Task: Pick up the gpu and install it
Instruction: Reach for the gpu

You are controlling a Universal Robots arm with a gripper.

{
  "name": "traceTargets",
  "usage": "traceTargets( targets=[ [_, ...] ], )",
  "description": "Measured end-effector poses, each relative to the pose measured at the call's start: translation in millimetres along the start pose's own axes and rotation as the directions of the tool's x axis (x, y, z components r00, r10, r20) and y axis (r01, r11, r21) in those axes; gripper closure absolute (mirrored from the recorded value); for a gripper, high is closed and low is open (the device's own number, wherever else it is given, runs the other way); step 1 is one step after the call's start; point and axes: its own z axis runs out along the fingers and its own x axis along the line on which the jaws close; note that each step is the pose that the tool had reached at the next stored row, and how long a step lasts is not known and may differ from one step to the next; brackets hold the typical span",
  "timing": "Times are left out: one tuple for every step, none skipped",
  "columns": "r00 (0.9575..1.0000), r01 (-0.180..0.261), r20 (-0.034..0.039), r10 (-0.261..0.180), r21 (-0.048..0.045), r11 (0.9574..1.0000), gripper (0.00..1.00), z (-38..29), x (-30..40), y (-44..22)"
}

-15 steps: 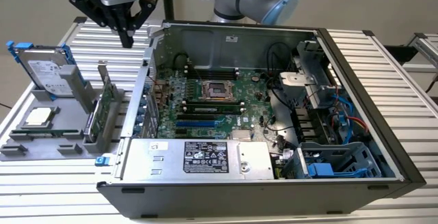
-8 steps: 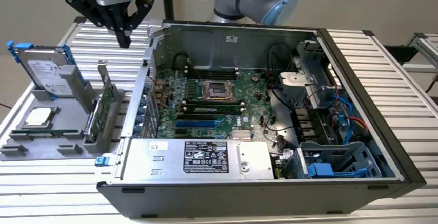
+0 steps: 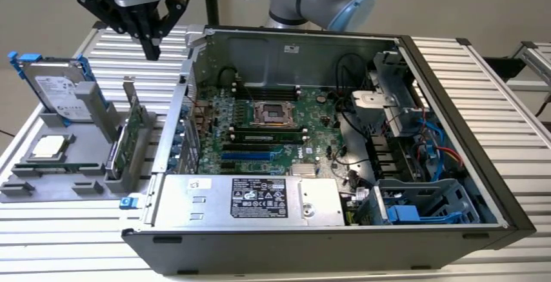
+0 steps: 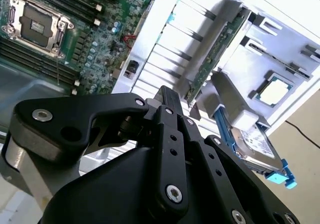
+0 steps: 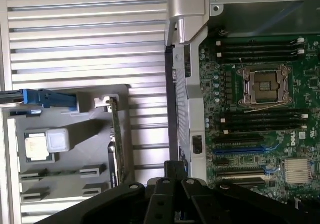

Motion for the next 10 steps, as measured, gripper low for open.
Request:
traceTargets(
  targets=[
    [1.0000,0.000,0.0000,0.000,0.0000,1.0000,1.00,0.0,0.7,0.0],
    [1.0000,0.000,-0.0001,0.000,0.0000,1.0000,1.00,-0.1,1.5,-0.1],
    [1.0000,0.000,0.0000,0.000,0.0000,1.0000,1.00,-0.1,2.2,-0.2],
    [1.0000,0.000,-0.0001,0.000,0.0000,1.0000,1.00,-0.1,3.0,-0.2],
    [1.0000,0.000,-0.0001,0.000,0.0000,1.0000,1.00,-0.1,3.7,-0.3],
    [1.0000,0.000,0.0000,0.000,0.0000,1.0000,1.00,-0.1,4.4,-0.3],
    [1.0000,0.000,-0.0001,0.000,0.0000,1.0000,1.00,-0.2,5.2,-0.4],
    [1.0000,0.000,0.0000,0.000,0.0000,1.0000,1.00,-0.1,6.0,-0.5],
    [1.0000,0.000,0.0000,0.000,0.0000,1.0000,1.00,-0.1,6.7,-0.5],
    [1.0000,0.000,0.0000,0.000,0.0000,1.0000,1.00,-0.2,7.5,-0.6]
  ],
)
